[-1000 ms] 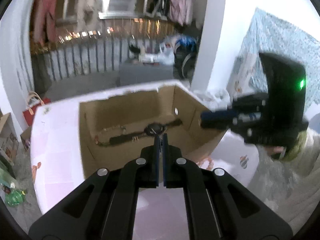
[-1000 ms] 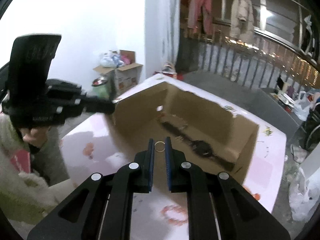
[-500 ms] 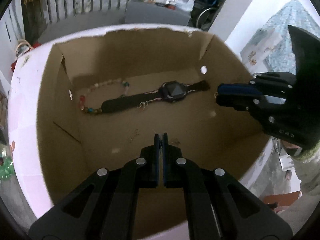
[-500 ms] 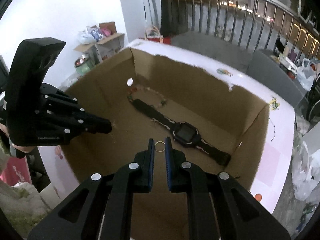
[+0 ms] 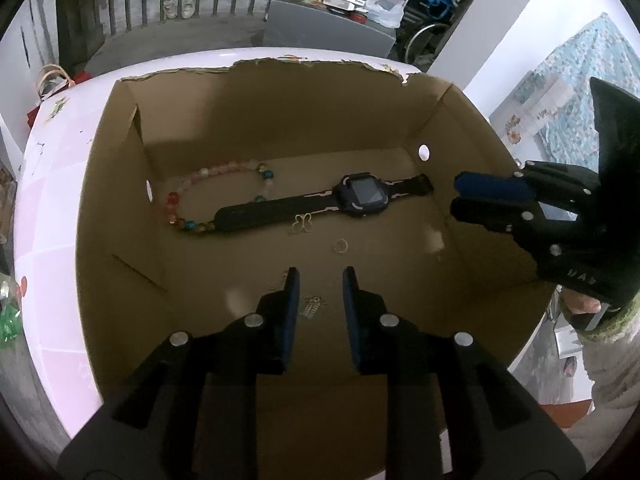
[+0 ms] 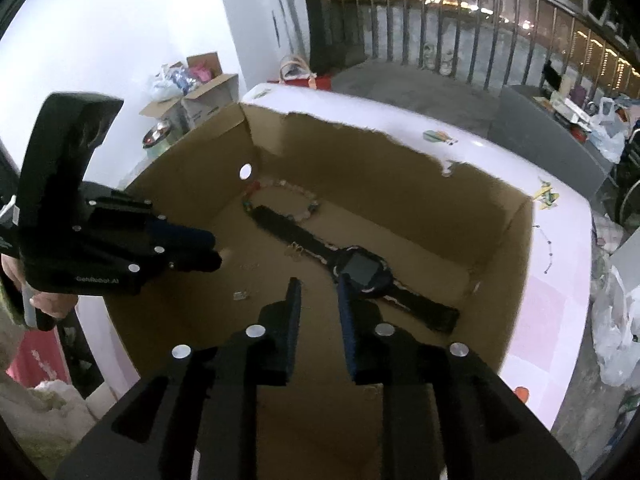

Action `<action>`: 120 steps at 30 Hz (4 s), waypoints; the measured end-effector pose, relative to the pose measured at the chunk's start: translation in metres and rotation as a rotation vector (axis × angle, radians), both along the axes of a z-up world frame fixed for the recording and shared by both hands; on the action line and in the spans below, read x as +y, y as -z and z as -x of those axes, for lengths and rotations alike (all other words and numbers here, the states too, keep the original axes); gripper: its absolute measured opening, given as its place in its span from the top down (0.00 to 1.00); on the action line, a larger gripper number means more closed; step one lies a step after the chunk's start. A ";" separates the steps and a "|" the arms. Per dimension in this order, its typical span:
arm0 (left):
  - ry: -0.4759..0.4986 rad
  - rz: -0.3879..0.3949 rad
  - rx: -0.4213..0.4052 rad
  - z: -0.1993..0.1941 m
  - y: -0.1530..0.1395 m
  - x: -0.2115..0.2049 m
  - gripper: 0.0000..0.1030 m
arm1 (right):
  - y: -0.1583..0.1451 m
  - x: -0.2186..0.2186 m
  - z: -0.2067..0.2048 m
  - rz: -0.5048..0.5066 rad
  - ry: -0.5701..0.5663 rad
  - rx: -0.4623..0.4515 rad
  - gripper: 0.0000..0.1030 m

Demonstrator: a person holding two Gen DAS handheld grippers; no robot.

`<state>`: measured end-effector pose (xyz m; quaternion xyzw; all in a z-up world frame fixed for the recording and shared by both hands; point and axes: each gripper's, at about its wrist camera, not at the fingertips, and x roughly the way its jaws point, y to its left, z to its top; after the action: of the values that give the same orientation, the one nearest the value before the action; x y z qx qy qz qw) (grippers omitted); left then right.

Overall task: Organize jewelry
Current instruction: 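Withdraw both grippers up out of the box, then move the right gripper down to the pink bead bracelet beside the box, then close the right gripper on the pink bead bracelet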

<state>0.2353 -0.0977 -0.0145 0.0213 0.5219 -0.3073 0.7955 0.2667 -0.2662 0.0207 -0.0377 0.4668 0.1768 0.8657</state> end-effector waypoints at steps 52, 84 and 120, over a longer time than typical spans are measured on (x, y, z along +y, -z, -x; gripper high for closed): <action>0.124 -0.068 -0.398 0.143 0.068 -0.028 0.82 | 0.085 -0.008 0.132 -0.124 0.216 -0.026 0.67; 0.182 -0.097 -0.396 0.148 0.066 -0.024 0.96 | 0.080 -0.005 0.142 -0.097 0.189 -0.036 0.67; 0.044 -0.166 -0.371 0.143 0.045 -0.022 0.96 | 0.083 0.002 0.131 0.000 0.252 -0.021 0.90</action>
<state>0.0928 -0.1193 -0.0598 0.1546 0.3893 -0.2712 0.8666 0.1357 -0.2643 -0.0626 0.0195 0.4588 0.0664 0.8858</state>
